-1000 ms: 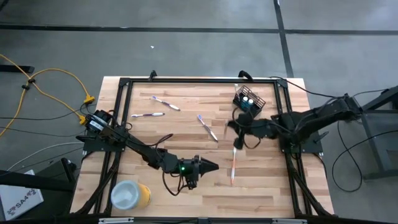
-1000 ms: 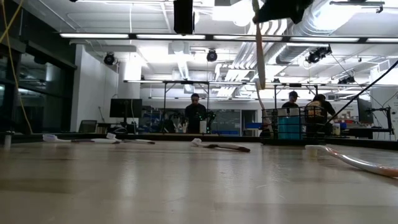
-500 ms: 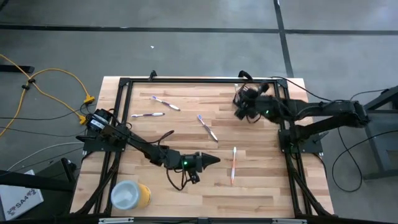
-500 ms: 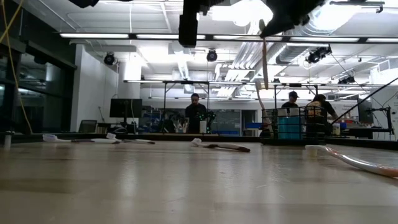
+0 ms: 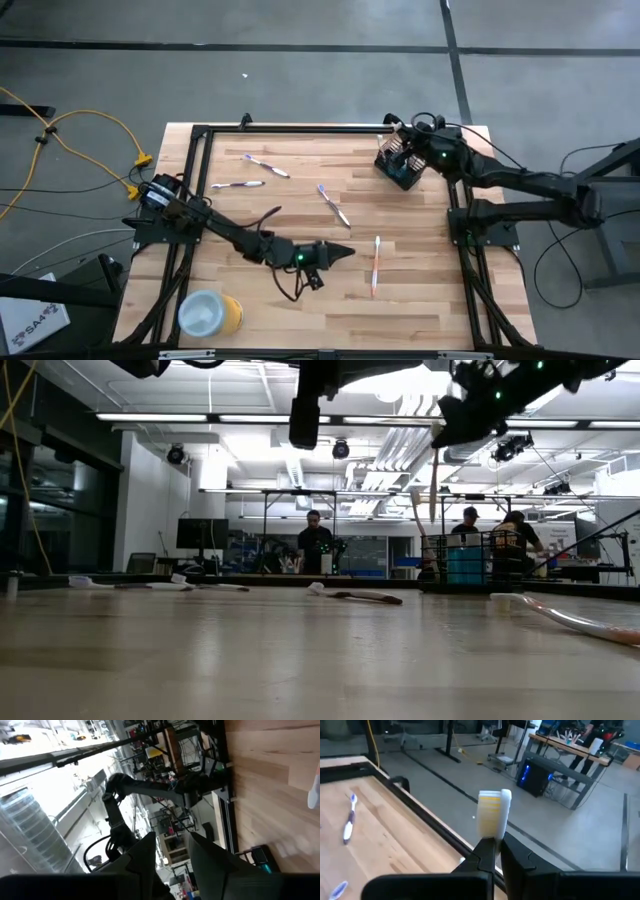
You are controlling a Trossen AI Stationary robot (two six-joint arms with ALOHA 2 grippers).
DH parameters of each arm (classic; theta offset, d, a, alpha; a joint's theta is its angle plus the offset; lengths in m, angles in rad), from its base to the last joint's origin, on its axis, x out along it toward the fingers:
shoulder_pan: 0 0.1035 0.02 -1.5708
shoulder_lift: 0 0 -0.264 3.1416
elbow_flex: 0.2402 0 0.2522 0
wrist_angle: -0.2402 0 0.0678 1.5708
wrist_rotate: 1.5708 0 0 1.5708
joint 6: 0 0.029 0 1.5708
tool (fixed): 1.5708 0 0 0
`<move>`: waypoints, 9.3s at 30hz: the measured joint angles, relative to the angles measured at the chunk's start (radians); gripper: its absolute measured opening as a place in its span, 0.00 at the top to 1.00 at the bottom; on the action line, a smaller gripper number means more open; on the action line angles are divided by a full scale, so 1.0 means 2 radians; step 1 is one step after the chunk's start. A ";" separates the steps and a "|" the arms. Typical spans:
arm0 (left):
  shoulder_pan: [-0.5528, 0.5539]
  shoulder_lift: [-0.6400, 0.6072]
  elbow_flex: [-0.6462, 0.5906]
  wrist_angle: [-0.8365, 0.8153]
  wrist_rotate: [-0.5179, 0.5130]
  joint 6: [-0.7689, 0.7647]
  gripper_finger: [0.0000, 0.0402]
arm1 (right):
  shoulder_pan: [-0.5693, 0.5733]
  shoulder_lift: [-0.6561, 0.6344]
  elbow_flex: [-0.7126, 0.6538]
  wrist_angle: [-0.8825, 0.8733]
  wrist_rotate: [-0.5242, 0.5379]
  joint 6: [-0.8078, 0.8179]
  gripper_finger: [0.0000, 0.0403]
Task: Pick & Place toothbrushing station
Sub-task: Put the left orange toothbrush into the left of the black mesh organizer, then put the orange toothbrush into the left of the black mesh organizer
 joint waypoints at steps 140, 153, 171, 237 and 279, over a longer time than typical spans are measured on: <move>-0.041 0.000 0.000 -0.032 -0.111 -0.239 0.73 | 0.328 -0.026 -0.126 -0.097 -0.146 0.055 0.59; -0.058 0.000 0.001 -0.033 -0.163 -0.325 0.73 | 0.386 -0.002 -0.126 -0.096 -0.085 0.311 0.60; -0.060 0.000 0.000 -0.033 -0.254 -0.361 0.73 | 0.448 0.047 -0.126 -0.039 -0.089 0.656 0.60; -0.064 0.000 0.000 -0.032 -0.316 -0.358 0.73 | 0.509 0.257 -0.190 0.207 0.007 1.042 0.60; -0.064 0.000 0.000 -0.033 -0.341 -0.358 0.73 | 0.398 0.258 -0.190 0.206 -0.141 0.970 0.60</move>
